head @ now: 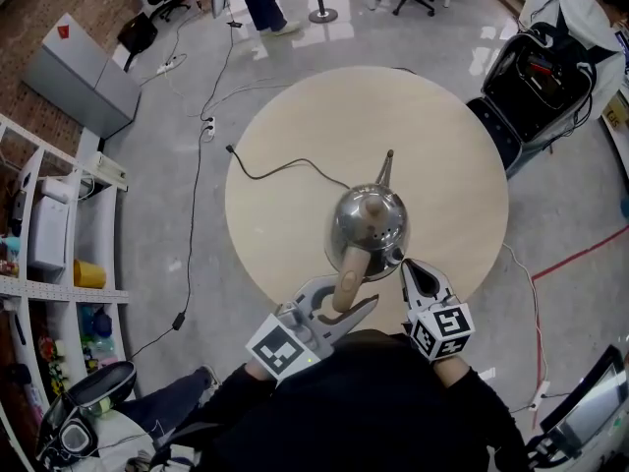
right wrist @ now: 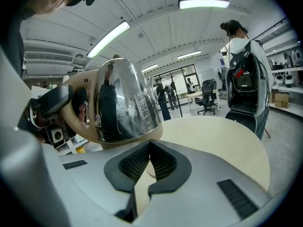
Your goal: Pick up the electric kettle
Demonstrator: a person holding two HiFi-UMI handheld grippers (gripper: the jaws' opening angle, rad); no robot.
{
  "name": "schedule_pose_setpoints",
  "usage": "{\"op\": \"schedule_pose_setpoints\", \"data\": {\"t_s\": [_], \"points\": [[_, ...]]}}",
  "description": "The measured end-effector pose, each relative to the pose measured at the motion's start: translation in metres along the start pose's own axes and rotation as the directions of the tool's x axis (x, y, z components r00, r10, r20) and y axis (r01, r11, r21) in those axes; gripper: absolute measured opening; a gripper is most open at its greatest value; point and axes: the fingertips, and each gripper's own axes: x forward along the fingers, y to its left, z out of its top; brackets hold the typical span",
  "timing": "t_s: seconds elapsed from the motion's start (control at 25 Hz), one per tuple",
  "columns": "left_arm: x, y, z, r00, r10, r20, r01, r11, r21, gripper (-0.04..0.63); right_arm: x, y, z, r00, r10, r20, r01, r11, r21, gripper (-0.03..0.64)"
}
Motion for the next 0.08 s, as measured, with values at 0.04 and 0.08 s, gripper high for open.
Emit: {"op": "schedule_pose_setpoints", "data": {"t_s": [0.04,0.08], "points": [[-0.0001,0.0,-0.0009,1.0,0.001,-0.001,-0.001,1.0,-0.002,0.11,0.0004,0.0,-0.0009,1.0,0.001,-0.001,-0.001,1.0,0.0,0.012],[-0.0001,0.0,-0.0018,1.0,0.001,-0.002,-0.001,1.0,-0.003,0.11,0.0008,0.0,-0.0019,1.0,0.001,-0.002,-0.001,1.0,0.0,0.012]]}}
